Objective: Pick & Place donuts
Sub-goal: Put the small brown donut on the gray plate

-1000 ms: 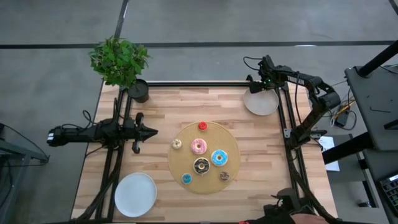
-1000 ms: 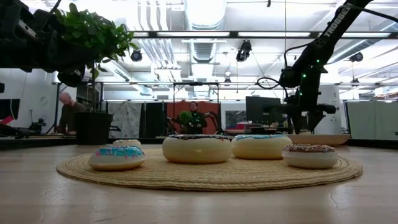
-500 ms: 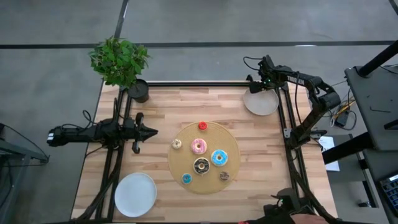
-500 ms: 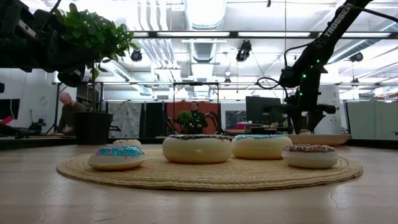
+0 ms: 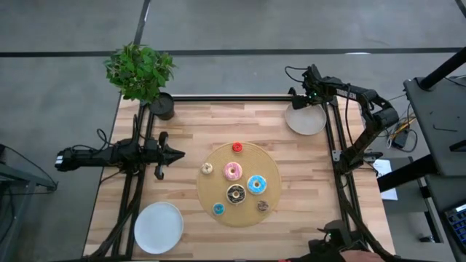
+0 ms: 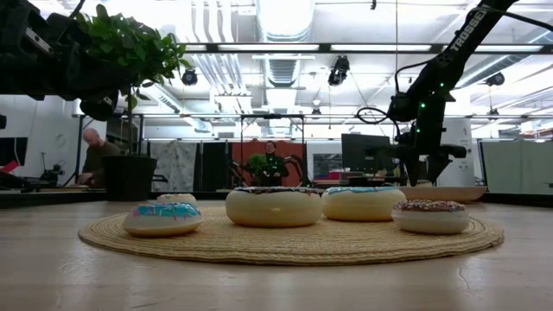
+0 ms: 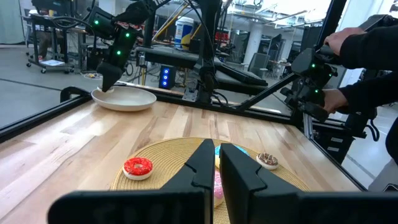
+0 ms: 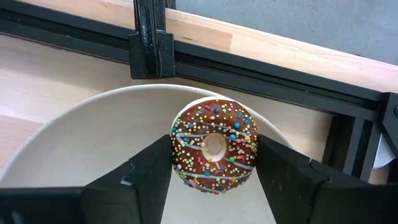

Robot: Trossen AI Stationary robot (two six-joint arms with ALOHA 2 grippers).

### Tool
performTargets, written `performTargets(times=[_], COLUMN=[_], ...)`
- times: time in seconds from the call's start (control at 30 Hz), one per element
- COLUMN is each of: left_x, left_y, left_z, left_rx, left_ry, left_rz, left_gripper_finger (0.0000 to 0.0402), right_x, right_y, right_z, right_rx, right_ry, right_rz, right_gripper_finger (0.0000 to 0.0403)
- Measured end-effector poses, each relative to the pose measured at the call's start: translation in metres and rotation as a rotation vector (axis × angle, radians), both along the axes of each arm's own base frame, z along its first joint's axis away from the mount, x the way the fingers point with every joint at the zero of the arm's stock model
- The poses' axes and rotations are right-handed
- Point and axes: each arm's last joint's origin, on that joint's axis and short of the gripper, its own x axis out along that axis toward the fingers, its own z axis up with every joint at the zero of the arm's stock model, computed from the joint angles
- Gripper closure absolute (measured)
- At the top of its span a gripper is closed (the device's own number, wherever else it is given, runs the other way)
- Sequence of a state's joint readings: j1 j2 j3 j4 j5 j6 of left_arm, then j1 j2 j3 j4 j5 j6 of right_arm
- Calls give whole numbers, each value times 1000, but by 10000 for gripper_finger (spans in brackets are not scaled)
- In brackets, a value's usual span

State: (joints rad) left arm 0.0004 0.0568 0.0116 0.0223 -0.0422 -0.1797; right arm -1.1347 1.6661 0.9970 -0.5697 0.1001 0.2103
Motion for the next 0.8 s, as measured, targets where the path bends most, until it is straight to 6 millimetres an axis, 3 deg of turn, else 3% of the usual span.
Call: performTargets(times=[0.47,0.8], left_x=[0,0], left_y=[0,0], left_z=[0,0], left_rx=[0,0], left_ry=[0,0], left_rz=[0,0], left_gripper_finger=[401,401], right_x=[0,0], right_y=[0,0], right_z=[0,0], right_rx=[1,1], right_ry=[-1,1], right_rz=[6,13], right_gripper_finger=[146,139])
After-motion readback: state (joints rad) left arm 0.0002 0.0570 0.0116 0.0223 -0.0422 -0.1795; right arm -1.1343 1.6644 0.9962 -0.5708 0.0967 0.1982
